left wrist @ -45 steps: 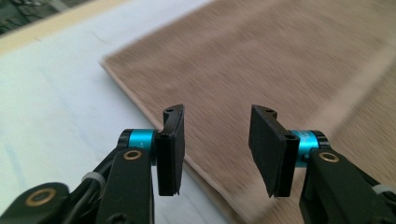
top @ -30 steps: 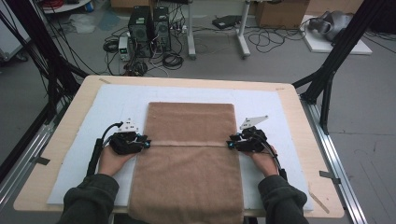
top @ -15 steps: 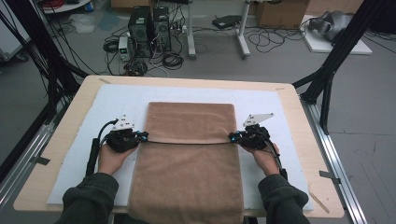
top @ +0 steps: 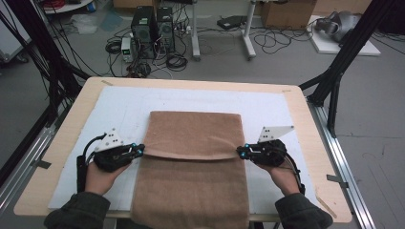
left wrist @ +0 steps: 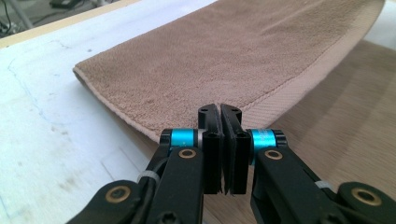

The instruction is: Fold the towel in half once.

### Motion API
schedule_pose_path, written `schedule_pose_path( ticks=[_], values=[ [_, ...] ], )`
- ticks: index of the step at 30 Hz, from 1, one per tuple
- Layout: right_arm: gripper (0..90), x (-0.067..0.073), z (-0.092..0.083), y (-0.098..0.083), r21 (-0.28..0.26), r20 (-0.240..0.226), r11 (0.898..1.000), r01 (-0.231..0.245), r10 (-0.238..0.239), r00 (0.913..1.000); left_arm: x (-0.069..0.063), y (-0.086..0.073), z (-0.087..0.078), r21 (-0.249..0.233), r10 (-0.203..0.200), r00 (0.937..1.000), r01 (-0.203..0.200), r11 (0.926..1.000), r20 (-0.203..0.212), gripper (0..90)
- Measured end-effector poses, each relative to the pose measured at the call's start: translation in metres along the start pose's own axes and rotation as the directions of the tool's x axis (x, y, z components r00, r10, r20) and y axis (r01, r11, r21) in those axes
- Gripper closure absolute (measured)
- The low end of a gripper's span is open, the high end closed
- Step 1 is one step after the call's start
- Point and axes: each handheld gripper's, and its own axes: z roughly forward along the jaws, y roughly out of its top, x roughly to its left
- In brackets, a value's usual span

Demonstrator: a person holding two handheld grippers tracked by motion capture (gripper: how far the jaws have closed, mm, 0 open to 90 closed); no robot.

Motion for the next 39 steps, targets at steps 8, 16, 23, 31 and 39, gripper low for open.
schedule_pose_path(
  ticks=[8, 16, 23, 31, 39],
  values=[
    [84.0, 0.042, -0.019, -0.012, -0.004, -0.051, 0.998, 0.063, -0.063, 0.9967, -0.041, -0.023, -0.038, -0.010, 0.031, 0.9993, -0.031, 0.9995, 0.020, 87.0],
    [68.1, 0.074, -0.032, -0.018, -0.025, -0.143, 0.994, 0.103, -0.106, 0.9841, -0.067, -0.037, -0.063, 0.000, 0.047, 0.9970, -0.047, 0.9989, 0.062, 70.0],
    [56.1, 0.038, -0.018, -0.012, -0.008, -0.017, 0.998, 0.059, -0.059, 0.9981, -0.035, -0.020, -0.032, 0.003, 0.032, 0.9995, -0.032, 0.9995, 0.006, 50.9],
    [45.3, -0.041, 0.024, 0.005, 0.042, 0.132, 0.998, -0.057, 0.051, 0.9900, 0.022, 0.006, 0.038, 0.049, -0.005, 0.9930, 0.011, 0.9987, -0.118, 46.1],
    [37.7, -0.071, 0.065, -0.015, 0.142, 0.160, 0.980, -0.141, 0.118, 0.9800, 0.050, -0.011, 0.083, 0.190, -0.104, 0.9889, 0.123, 0.9741, -0.107, 46.5]
  ],
)
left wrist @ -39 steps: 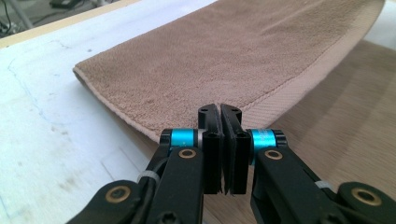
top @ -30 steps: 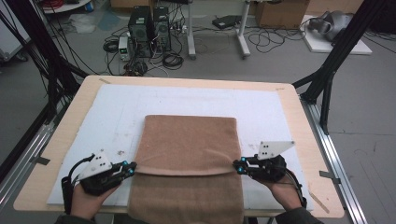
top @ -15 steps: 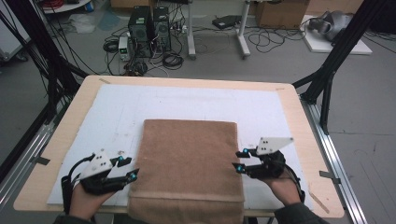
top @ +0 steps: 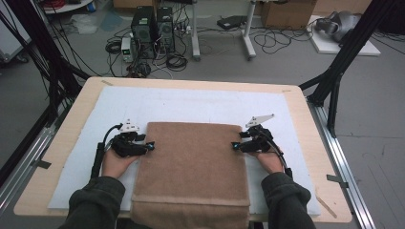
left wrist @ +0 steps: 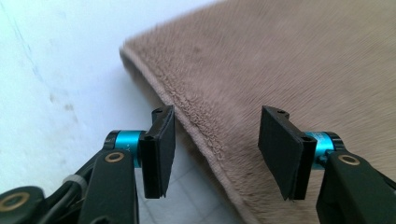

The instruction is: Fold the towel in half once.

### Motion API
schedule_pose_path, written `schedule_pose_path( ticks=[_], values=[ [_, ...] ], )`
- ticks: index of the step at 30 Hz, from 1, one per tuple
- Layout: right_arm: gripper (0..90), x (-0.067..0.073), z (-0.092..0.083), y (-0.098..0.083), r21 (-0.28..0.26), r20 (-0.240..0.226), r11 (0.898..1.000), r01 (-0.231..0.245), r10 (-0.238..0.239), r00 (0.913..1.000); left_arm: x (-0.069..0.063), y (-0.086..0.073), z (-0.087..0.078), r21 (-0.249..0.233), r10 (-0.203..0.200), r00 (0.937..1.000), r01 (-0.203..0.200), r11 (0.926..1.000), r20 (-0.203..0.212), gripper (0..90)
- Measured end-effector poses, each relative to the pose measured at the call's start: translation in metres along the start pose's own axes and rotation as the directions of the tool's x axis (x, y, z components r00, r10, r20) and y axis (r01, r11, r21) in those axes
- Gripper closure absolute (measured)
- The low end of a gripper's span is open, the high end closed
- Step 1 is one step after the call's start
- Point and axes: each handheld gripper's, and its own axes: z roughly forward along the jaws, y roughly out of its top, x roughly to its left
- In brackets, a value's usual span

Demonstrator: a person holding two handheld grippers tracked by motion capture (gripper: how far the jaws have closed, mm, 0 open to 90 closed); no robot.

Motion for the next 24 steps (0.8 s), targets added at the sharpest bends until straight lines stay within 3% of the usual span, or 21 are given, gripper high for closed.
schedule_pose_path(
  ticks=[2, 4, 7, 10, 13, 16, 21, 24],
  values=[
    [40.0, 0.000, 0.001, 0.000, -0.001, 0.011, 1.000, 0.022, -0.022, 0.9997, 0.000, 0.000, 0.002, -0.014, 0.007, 0.9999, -0.007, 0.9999, 0.010, 50.2],
    [45.9, 0.000, 0.001, -0.001, -0.002, 0.019, 1.000, 0.027, -0.027, 0.9995, -0.001, 0.001, 0.004, -0.016, -0.007, 0.9998, 0.007, 0.9998, 0.018, 59.5],
    [61.7, -0.004, 0.001, -0.002, -0.017, 0.010, 1.000, 0.015, -0.015, 0.9998, -0.002, 0.001, 0.005, -0.020, -0.017, 0.9977, 0.018, 0.9996, 0.065, 76.4],
    [77.1, -0.004, 0.002, 0.000, -0.015, -0.030, 1.000, -0.002, 0.001, 0.9996, -0.002, 0.003, 0.006, -0.020, -0.011, 0.9980, 0.013, 0.9997, 0.062, 82.0],
    [81.7, -0.005, 0.003, 0.006, 0.006, -0.045, 1.000, 0.008, -0.008, 0.9990, -0.003, 0.009, 0.005, -0.017, 0.018, 0.9998, -0.018, 0.9997, 0.006, 83.5],
    [82.0, -0.004, -0.004, 0.023, -0.007, 0.009, 0.999, 0.044, -0.043, 0.9990, -0.003, 0.025, -0.002, -0.074, 0.050, 0.9971, -0.054, 0.9957, -0.057, 83.8],
    [82.0, -0.011, -0.027, 0.065, -0.070, 0.074, 0.994, 0.083, -0.078, 0.9942, 0.011, 0.066, -0.016, -0.158, 0.045, 0.9926, -0.063, 0.9854, -0.113, 83.8],
    [82.1, -0.019, -0.043, 0.090, -0.110, 0.104, 0.989, 0.099, -0.087, 0.9907, 0.020, 0.097, -0.023, -0.191, 0.061, 0.9877, -0.088, 0.9777, -0.144, 83.8]
  ],
)
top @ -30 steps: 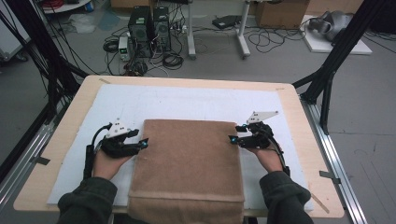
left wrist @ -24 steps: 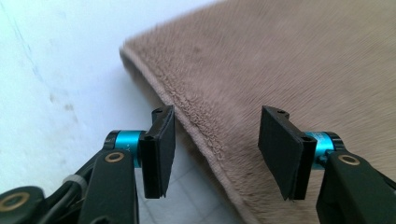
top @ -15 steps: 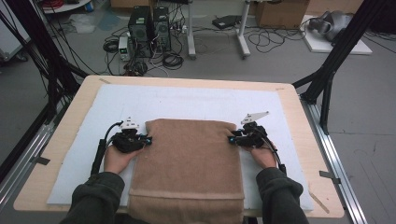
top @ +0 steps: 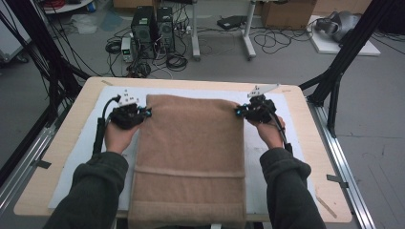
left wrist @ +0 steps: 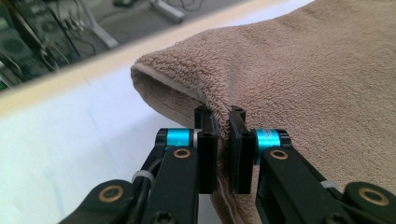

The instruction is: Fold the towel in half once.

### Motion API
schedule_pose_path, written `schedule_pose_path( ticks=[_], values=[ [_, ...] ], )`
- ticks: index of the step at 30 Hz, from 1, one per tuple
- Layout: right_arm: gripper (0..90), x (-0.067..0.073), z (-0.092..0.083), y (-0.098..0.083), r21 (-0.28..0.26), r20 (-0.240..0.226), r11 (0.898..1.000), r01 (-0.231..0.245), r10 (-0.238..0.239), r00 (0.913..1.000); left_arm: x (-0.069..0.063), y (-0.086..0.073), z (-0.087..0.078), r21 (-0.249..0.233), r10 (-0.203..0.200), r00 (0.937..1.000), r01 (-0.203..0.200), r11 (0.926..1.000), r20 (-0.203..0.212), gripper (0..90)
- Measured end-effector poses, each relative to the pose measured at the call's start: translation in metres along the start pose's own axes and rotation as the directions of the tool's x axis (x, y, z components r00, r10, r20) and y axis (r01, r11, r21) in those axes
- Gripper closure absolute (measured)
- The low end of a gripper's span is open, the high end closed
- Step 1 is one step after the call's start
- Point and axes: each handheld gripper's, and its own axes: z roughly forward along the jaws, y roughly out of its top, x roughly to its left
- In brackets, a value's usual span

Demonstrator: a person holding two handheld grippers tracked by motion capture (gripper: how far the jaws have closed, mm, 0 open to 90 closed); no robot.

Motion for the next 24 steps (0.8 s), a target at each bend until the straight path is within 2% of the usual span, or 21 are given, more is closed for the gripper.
schedule_pose_path(
  ticks=[3, 4, 5, 6, 7, 8, 9, 11, 15, 16, 18, 19, 21, 23, 24],
  values=[
    [80.5, -0.014, -0.007, 0.022, -0.040, 0.046, 0.999, 0.016, -0.014, 0.9988, 0.013, 0.033, 0.007, -0.033, 0.042, 0.9988, -0.043, 0.9985, -0.025, 83.3],
    [72.5, -0.020, -0.006, 0.027, -0.049, 0.063, 0.999, 0.007, -0.004, 0.9980, 0.016, 0.038, 0.013, -0.014, 0.062, 0.9963, -0.063, 0.9979, -0.060, 80.2],
    [58.3, -0.026, -0.004, 0.029, -0.061, 0.106, 0.998, 0.004, 0.002, 0.9944, 0.021, 0.040, 0.019, 0.028, 0.044, 0.9944, -0.042, 0.9987, -0.096, 66.4],
    [54.3, -0.032, -0.001, 0.027, -0.073, 0.123, 0.997, -0.024, 0.033, 0.9919, 0.026, 0.038, 0.023, 0.054, -0.001, 0.9959, 0.006, 0.9985, -0.090, 53.4],
    [49.7, -0.037, 0.002, 0.023, -0.070, 0.087, 0.995, -0.070, 0.076, 0.9933, 0.030, 0.033, 0.025, 0.066, -0.031, 0.9977, 0.035, 0.9972, -0.060, 51.8],
    [45.1, -0.039, 0.006, 0.018, -0.045, 0.064, 0.993, -0.107, 0.110, 0.9919, 0.031, 0.026, 0.026, 0.081, -0.032, 0.9983, 0.036, 0.9961, -0.048, 51.6],
    [44.1, -0.039, 0.011, 0.012, -0.019, 0.048, 0.992, -0.122, 0.123, 0.9912, 0.030, 0.018, 0.025, 0.088, -0.026, 0.9989, 0.030, 0.9957, -0.039, 51.0],
    [39.9, -0.034, 0.017, 0.002, 0.038, 0.023, 0.993, -0.113, 0.112, 0.9934, 0.027, 0.001, 0.022, 0.089, -0.036, 0.9992, 0.037, 0.9953, -0.018, 50.8],
    [40.3, -0.016, 0.016, -0.013, 0.060, -0.016, 0.993, -0.107, 0.108, 0.9940, 0.017, -0.028, 0.011, 0.100, -0.056, 0.9980, 0.053, 0.9936, 0.030, 50.3],
    [40.4, -0.011, 0.015, -0.016, 0.055, -0.028, 0.994, -0.091, 0.092, 0.9953, 0.015, -0.034, 0.007, 0.107, -0.060, 0.9971, 0.055, 0.9927, 0.047, 50.2],
    [37.1, -0.001, 0.013, -0.016, 0.109, -0.059, 0.990, -0.089, 0.096, 0.9936, 0.007, -0.044, -0.001, 0.103, -0.052, 0.9962, 0.045, 0.9937, 0.069, 48.1],
    [38.8, 0.005, 0.010, -0.016, 0.097, -0.084, 0.991, -0.086, 0.095, 0.9919, 0.003, -0.049, -0.006, 0.098, -0.050, 0.9959, 0.043, 0.9943, 0.076, 48.4],
    [42.4, 0.022, 0.004, -0.020, 0.038, -0.079, 0.999, -0.017, 0.020, 0.9967, -0.004, -0.058, -0.016, 0.090, -0.044, 0.9942, 0.035, 0.9953, 0.099, 48.3],
    [42.5, 0.033, 0.002, -0.026, 0.010, -0.105, 1.000, -0.024, 0.025, 0.9942, -0.010, -0.066, -0.024, 0.087, -0.037, 0.9924, 0.027, 0.9958, 0.117, 48.6],
    [42.8, 0.038, 0.002, -0.030, 0.018, -0.108, 1.000, -0.014, 0.016, 0.9940, -0.013, -0.070, -0.027, 0.082, -0.033, 0.9917, 0.023, 0.9964, 0.125, 48.8]
  ],
)
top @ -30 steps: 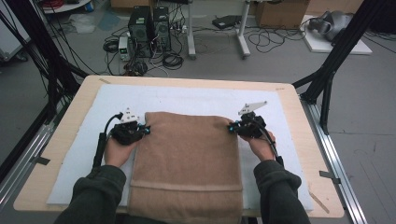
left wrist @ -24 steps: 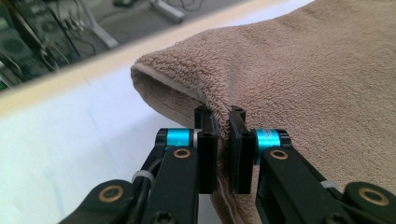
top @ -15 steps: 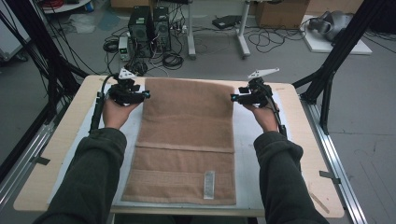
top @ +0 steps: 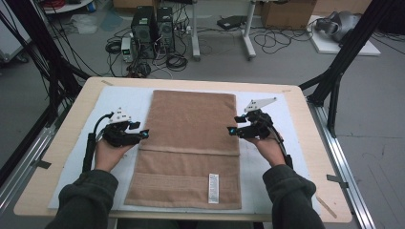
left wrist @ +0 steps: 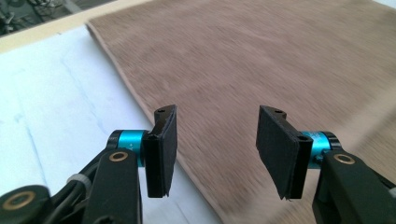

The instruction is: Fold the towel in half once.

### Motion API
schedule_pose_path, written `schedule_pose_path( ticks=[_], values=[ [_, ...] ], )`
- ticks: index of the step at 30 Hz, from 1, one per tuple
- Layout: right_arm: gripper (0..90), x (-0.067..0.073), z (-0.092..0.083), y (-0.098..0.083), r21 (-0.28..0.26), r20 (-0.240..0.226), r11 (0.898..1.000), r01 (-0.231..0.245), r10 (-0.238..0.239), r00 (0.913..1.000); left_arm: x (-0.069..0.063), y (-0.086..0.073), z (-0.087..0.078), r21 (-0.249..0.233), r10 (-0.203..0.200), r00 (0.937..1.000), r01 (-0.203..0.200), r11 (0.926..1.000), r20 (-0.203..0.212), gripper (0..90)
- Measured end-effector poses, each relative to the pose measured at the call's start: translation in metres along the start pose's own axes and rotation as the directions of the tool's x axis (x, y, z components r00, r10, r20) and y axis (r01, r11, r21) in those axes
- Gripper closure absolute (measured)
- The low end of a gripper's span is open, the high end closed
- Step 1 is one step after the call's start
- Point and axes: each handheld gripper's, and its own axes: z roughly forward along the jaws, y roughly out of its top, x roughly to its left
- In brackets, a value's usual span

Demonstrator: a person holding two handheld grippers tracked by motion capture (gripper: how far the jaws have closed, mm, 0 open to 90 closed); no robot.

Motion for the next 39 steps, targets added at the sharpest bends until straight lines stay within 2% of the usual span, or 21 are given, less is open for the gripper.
schedule_pose_path(
  ticks=[2, 4, 6, 9, 11, 13, 15, 17, 24, 30, 34, 39],
  values=[
    [46.0, 0.009, 0.001, -0.009, -0.014, -0.004, 1.000, 0.020, -0.021, 0.9998, -0.004, -0.006, -0.004, 0.004, 0.007, 0.9997, -0.007, 1.0000, 0.024, 50.2],
    [48.6, 0.015, 0.005, -0.018, 0.005, 0.003, 0.999, 0.038, -0.038, 0.9993, -0.007, -0.011, -0.005, -0.006, 0.018, 0.9995, -0.018, 0.9998, 0.024, 50.3],
    [54.5, 0.016, 0.009, -0.028, 0.018, -0.015, 0.999, 0.032, -0.031, 0.9994, -0.007, -0.017, -0.003, -0.009, 0.004, 0.9996, -0.003, 1.0000, 0.029, 51.4],
    [59.2, 0.017, 0.018, -0.039, 0.061, -0.030, 0.998, 0.026, -0.024, 0.9992, -0.007, -0.021, 0.003, 0.045, 0.001, 0.9983, -0.003, 0.9990, 0.058, 54.7],
    [61.1, 0.018, 0.022, -0.044, 0.065, -0.036, 0.998, 0.019, -0.017, 0.9992, -0.010, -0.021, 0.006, 0.056, 0.030, 0.9973, -0.034, 0.9979, 0.067, 60.2],
    [63.3, 0.019, 0.027, -0.048, 0.078, -0.035, 0.997, 0.028, -0.025, 0.9991, -0.012, -0.022, 0.011, 0.069, 0.039, 0.9972, -0.043, 0.9967, 0.064, 63.1],
    [66.9, 0.017, 0.032, -0.053, 0.100, -0.043, 0.995, 0.019, -0.014, 0.9990, -0.013, -0.023, 0.016, 0.114, 0.044, 0.9974, -0.051, 0.9921, 0.058, 64.4],
    [68.7, 0.016, 0.034, -0.058, 0.086, -0.043, 0.996, -0.004, 0.008, 0.9991, -0.013, -0.026, 0.021, 0.145, 0.048, 0.9970, -0.057, 0.9877, 0.061, 67.0],
    [73.1, 0.019, 0.035, -0.059, 0.087, -0.027, 0.996, 0.004, -0.002, 0.9996, -0.017, -0.026, 0.024, 0.136, 0.063, 0.9975, -0.067, 0.9885, 0.033, 77.1],
    [83.2, 0.023, 0.035, -0.056, 0.099, -0.017, 0.995, 0.027, -0.026, 0.9995, -0.017, -0.025, 0.024, 0.130, 0.054, 0.9981, -0.057, 0.9898, 0.032, 84.0],
    [85.2, 0.022, 0.032, -0.055, 0.089, -0.025, 0.996, 0.006, -0.004, 0.9997, -0.019, -0.023, 0.021, 0.115, 0.060, 0.9981, -0.061, 0.9915, 0.015, 85.8],
    [85.4, 0.019, 0.025, -0.051, 0.054, -0.043, 0.998, -0.011, 0.014, 0.9990, -0.015, -0.018, 0.011, 0.057, 0.012, 0.9994, -0.014, 0.9983, 0.031, 86.2]
  ],
)
